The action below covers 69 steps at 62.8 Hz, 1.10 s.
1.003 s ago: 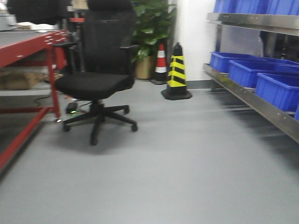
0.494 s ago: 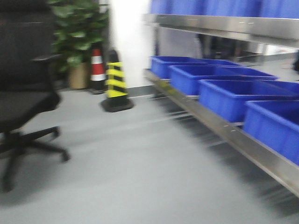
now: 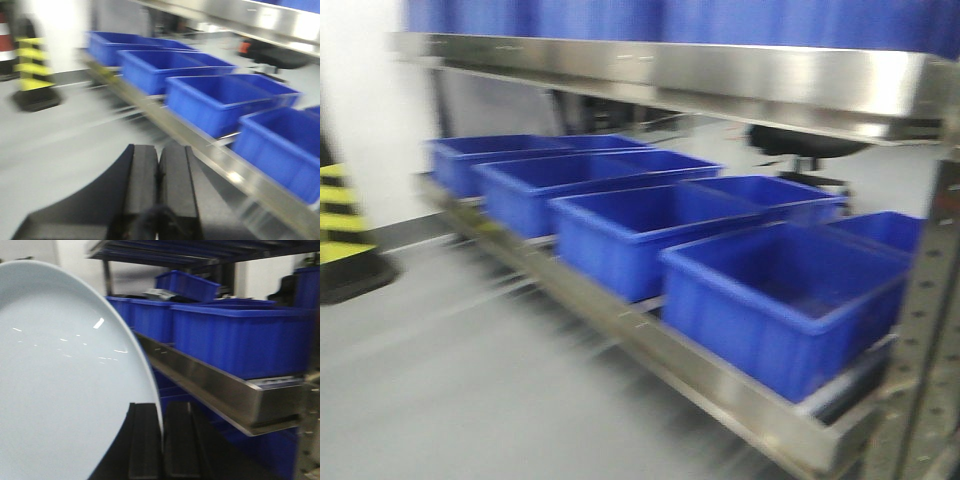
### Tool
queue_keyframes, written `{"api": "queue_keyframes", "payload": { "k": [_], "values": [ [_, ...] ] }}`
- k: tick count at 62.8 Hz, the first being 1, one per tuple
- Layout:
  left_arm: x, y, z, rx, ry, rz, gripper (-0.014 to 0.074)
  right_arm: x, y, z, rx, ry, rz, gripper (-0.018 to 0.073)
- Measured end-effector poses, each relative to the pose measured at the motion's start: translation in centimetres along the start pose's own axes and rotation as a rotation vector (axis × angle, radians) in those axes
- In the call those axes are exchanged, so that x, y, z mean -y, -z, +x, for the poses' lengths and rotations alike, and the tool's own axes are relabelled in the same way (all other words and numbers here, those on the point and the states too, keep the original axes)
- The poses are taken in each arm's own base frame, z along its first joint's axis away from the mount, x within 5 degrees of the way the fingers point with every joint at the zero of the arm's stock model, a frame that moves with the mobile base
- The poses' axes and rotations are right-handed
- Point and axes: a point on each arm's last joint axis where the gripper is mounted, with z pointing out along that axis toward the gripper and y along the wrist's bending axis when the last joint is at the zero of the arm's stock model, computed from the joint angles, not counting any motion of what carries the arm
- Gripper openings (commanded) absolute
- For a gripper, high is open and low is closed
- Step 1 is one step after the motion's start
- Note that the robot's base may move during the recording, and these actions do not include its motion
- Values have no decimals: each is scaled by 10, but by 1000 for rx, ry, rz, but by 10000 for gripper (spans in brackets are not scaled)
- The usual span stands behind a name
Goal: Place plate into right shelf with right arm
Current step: 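Drive the base toward the metal shelf with blue bins, holding the plate, then lower the held plate into a blue bin on the shelf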
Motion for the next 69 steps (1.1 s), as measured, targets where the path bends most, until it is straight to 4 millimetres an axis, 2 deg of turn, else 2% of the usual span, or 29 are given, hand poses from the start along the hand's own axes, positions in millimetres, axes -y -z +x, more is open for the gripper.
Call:
{"api": "queue_keyframes", "payload": {
  "k": [69],
  "values": [
    [0,0,0,0,0,0,-47,0,0,0,0,0,0,56]
  ]
}}
